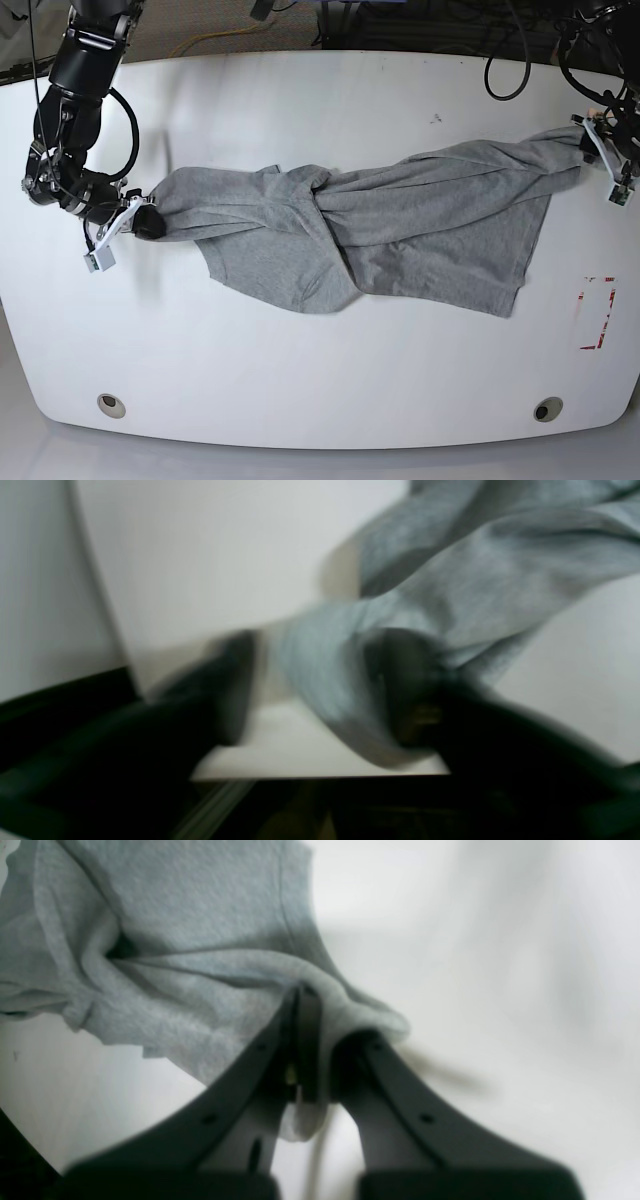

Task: Fold the T-shirt properly
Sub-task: 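Release the shirt with the left gripper and regrasp the shirt hem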

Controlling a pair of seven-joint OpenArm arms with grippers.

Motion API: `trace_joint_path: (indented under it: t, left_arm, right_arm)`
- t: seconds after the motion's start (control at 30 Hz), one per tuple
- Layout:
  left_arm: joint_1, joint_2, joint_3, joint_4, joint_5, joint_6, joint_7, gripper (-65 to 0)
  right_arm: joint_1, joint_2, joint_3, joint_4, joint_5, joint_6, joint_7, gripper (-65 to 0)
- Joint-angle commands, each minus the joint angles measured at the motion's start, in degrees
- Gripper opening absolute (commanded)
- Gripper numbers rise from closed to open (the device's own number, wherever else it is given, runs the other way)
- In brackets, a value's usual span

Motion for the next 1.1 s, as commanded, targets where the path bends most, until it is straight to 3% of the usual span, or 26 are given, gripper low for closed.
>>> trace_joint_path:
  t: [0.0, 0.13, 0.27, 0.33, 0.43, 0.6, 0.7, 0.83, 1.07]
  left_arm:
    - [0.82, -1.01, 0.28, 0.77, -0.65, 0.12, -1.31, -15.3]
    - [0.56, -1.01, 0.54, 1.29, -3.02, 0.12, -1.14, -17.1]
    - [-2.35, -1.28, -0.34, 1.29, -12.25, 0.12, -1.14, -17.6]
    - [-5.6, -1.28, -1.22, 0.85, -13.92, 0.12, -1.05, -17.8]
    - [-11.22, -1.01, 0.45, -0.38, -12.61, 0.12, -0.17, -17.5]
    - [-21.33, -0.93, 7.22, -8.64, -8.47, 5.7, 0.97, -17.5]
    - [-26.78, -0.93, 8.45, -16.64, -7.42, 6.23, 0.53, -17.6]
    - [-31.8, -0.93, 9.6, -25.78, -7.51, 6.23, -2.55, -17.8]
    - [-36.1, -1.19, 16.54, -38.62, -7.51, 6.32, -12.66, -17.6]
  right_arm:
    - [0.25, 1.2, 0.31, 1.91, 0.94, 0.1, 2.52, -65.0]
    - [-0.28, 1.02, 0.31, 3.84, 0.85, 0.01, 3.13, -65.0]
    - [-0.28, -0.12, 0.31, 4.9, 0.5, 0.01, 3.13, -65.0]
    - [-0.28, -0.39, 0.31, 4.9, 0.59, 0.01, 3.13, -65.0]
    - [-0.19, -0.39, 0.31, 4.9, 0.59, -0.08, 3.13, -65.0]
    - [-0.19, -0.47, 0.31, 4.9, 0.85, -0.08, 3.22, -65.0]
    - [-0.19, -0.47, 0.31, 4.9, 0.85, -0.08, 3.22, -65.0]
    - [-0.19, -0.47, 0.31, 4.9, 0.85, -0.08, 3.22, -65.0]
    - [-0.1, -0.47, 0.31, 4.9, 0.85, -0.08, 3.31, -65.0]
